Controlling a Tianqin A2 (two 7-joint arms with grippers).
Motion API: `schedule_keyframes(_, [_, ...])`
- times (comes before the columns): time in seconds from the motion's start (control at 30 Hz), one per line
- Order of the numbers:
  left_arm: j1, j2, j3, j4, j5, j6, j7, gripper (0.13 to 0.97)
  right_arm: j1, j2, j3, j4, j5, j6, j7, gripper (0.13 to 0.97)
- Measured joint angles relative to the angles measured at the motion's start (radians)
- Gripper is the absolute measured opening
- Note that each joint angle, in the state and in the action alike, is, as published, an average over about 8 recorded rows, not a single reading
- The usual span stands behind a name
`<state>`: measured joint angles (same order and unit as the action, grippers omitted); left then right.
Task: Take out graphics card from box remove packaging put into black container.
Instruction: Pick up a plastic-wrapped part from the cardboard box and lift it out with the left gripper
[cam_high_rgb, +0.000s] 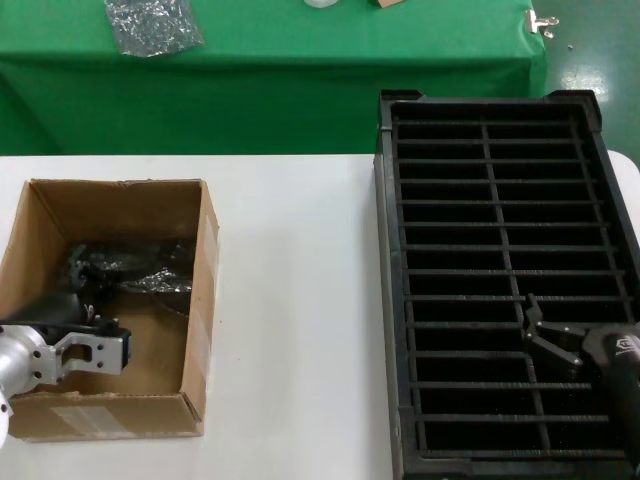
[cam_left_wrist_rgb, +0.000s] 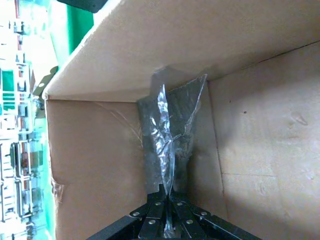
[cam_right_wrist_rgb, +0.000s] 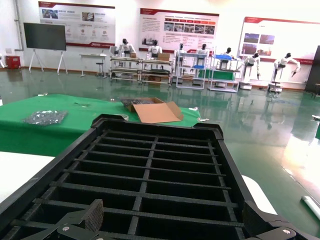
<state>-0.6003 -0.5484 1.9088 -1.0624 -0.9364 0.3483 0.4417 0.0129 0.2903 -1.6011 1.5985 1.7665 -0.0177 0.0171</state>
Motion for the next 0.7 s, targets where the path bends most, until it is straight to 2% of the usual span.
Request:
schedule_keyframes(0.23, [0.004,-0.003,-0.007,-0.001,-0.006,-0.002,-0.007,0.142,0.000,0.000,0.000,0.000,0.000,0.000,0.000,0.966])
schedule_keyframes(0.4, [0.020,-0.009,-0.026,-0.041,-0.007,-0.014,-0.012,0.141,0.000,0.000,0.000,0.000,0.000,0.000,0.000,0.966])
schedule_keyframes(0.53, [0.059,-0.017,-0.072,-0.135,0.023,-0.001,-0.039,0.140,0.000,0.000,0.000,0.000,0.000,0.000,0.000,0.966])
schedule_keyframes(0.7, [0.129,-0.029,-0.156,-0.289,0.076,0.031,-0.085,0.140,0.000,0.000,0.000,0.000,0.000,0.000,0.000,0.966])
